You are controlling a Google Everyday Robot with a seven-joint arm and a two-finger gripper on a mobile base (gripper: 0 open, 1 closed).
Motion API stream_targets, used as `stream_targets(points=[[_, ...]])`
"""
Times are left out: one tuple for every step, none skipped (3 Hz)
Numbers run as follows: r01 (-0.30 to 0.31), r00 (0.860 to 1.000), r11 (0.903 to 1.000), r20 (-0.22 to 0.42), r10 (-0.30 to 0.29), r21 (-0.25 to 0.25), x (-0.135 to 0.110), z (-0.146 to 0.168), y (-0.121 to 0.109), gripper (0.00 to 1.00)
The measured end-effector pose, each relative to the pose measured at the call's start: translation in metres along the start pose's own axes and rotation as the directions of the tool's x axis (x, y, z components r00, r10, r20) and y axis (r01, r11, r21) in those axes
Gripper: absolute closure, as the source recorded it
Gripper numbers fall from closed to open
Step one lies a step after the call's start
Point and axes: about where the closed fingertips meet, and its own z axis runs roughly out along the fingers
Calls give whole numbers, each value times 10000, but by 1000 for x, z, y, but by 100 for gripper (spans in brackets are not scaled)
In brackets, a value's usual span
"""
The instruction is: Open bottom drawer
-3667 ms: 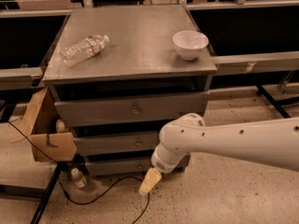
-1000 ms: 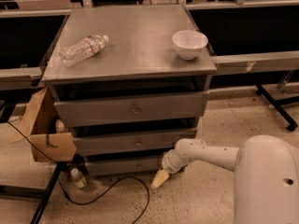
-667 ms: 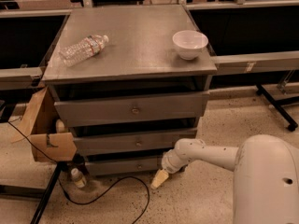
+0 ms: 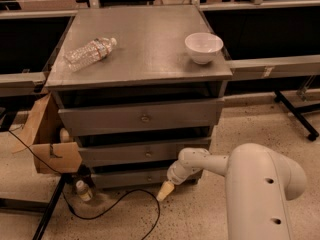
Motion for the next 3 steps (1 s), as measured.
stream_targets(points=[[-231,9997,9995,97,229,195,0,18,-17,0],[-622,9968,9968,537,595,505,1,31,-35,0],[-905,9917,9929,982,827,772,4,39,-46,0]])
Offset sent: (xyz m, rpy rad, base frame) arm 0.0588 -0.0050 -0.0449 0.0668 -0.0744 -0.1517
